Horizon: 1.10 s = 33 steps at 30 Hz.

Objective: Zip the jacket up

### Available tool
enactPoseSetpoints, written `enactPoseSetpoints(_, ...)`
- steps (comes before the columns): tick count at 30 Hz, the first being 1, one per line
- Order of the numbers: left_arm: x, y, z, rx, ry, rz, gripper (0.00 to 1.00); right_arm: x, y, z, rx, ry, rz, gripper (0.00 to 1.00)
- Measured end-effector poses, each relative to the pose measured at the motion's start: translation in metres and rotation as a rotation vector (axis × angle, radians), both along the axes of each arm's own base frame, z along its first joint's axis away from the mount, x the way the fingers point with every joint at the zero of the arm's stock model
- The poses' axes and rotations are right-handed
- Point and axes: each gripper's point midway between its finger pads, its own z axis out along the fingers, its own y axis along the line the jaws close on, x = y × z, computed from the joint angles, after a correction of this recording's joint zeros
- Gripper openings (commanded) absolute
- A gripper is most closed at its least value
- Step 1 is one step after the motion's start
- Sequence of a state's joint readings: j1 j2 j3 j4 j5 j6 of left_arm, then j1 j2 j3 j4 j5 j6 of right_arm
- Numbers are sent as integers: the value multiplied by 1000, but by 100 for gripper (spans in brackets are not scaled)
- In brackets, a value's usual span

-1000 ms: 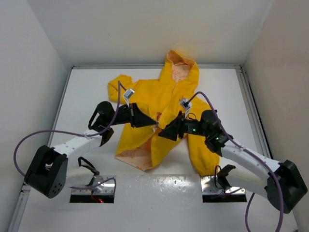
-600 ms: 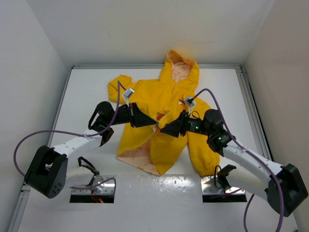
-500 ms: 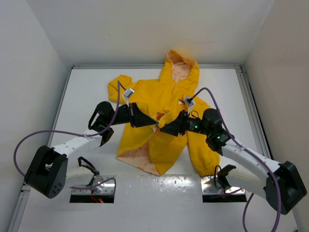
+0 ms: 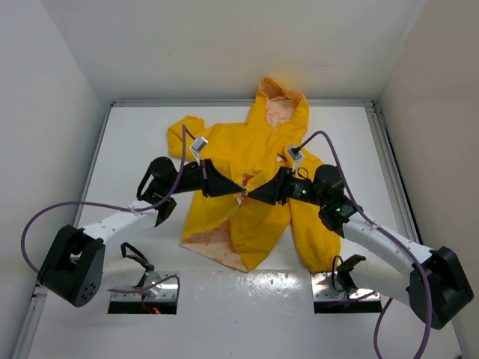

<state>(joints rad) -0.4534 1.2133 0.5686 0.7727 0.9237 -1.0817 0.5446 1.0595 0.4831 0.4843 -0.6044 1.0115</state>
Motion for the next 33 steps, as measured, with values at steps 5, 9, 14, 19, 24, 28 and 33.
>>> enactPoseSetpoints(5, 0, 0, 0, 0, 0, 1, 0, 2, 1, 5, 12, 3, -2, 48)
enactPoseSetpoints(9, 0, 0, 0, -1, 0, 3, 0, 3, 2, 2, 10, 21, -2, 45)
enactPoseSetpoints(14, -1, -1, 0, -1, -1, 0, 0, 5, 4, -2, 8, 44, -2, 34)
enactPoseSetpoints(19, 1, -1, 1, -3, -2, 7, 0, 7, 7, 6, 21, 31, 6, 20)
enactPoseSetpoints(24, 2, -1, 2, -6, -6, 14, 0, 5, 9, 14, 34, -5, 29, 0)
enactPoseSetpoints(28, 2, -1, 2, -7, -8, 12, 0, 2, 10, 16, 34, -44, 57, 0)
enactPoseSetpoints(33, -1, -1, 2, -5, -10, -4, 0, -6, 12, 15, 21, -110, 128, 0)
